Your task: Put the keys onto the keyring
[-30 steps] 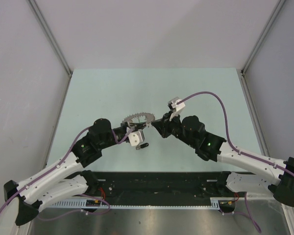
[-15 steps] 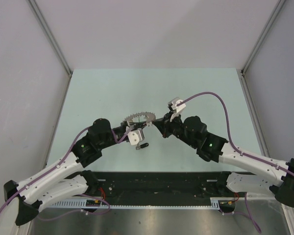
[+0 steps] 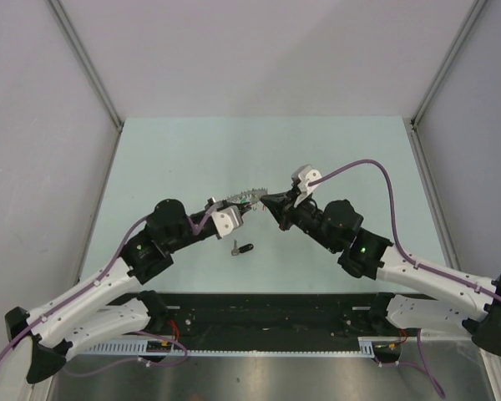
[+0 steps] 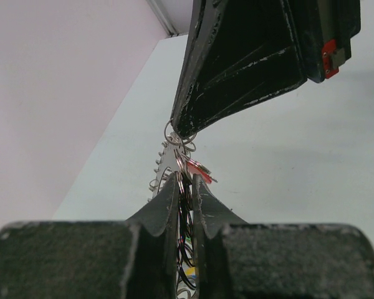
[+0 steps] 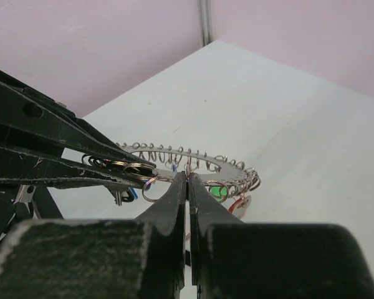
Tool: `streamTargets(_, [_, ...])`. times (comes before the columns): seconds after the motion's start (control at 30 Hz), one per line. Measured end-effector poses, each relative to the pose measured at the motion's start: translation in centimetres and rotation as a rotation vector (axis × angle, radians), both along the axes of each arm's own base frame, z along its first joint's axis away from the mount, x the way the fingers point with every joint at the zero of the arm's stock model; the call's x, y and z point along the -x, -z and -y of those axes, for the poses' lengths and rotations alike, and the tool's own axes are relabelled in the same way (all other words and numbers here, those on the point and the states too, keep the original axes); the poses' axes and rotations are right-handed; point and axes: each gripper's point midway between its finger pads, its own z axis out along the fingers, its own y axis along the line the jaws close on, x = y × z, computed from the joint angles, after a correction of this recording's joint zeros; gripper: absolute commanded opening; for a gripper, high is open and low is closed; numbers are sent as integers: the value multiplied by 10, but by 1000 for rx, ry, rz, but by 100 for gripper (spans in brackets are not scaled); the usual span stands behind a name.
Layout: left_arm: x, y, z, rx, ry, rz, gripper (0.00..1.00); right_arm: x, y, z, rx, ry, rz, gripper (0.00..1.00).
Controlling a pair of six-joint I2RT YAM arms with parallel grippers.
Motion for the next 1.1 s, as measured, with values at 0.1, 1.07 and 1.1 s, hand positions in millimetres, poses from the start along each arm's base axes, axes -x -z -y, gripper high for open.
streamTargets(0.1, [1,-6,0,32,-5,-29,2,0,-7,0,-3,-4,38,0])
streamTargets(1.07, [56,-54,-4,256,180,-112,70,-13,-48,27,-53,-159,251,0])
streamTargets(1.1, [52,-52,-4,253,169,-113,70,-13,-48,28,-55,-174,250,0])
